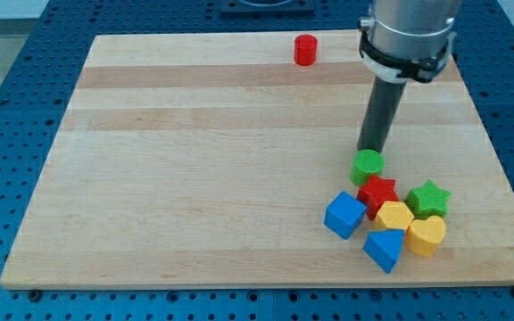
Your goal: Push the red circle slightly right
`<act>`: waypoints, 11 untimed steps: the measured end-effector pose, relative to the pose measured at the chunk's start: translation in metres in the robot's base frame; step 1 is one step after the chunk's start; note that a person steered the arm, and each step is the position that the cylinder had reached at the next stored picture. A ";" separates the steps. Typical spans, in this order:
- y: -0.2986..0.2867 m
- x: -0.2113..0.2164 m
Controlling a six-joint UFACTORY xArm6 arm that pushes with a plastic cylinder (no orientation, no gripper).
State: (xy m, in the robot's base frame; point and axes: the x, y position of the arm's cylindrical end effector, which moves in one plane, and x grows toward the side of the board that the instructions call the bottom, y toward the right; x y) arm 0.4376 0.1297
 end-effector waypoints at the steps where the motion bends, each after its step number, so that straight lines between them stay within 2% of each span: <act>1: -0.018 -0.059; 2: -0.060 -0.099; 3: -0.127 -0.125; 4: -0.151 -0.173; 5: -0.151 -0.218; 7: -0.150 -0.216; 8: -0.122 -0.210; 11: -0.097 -0.195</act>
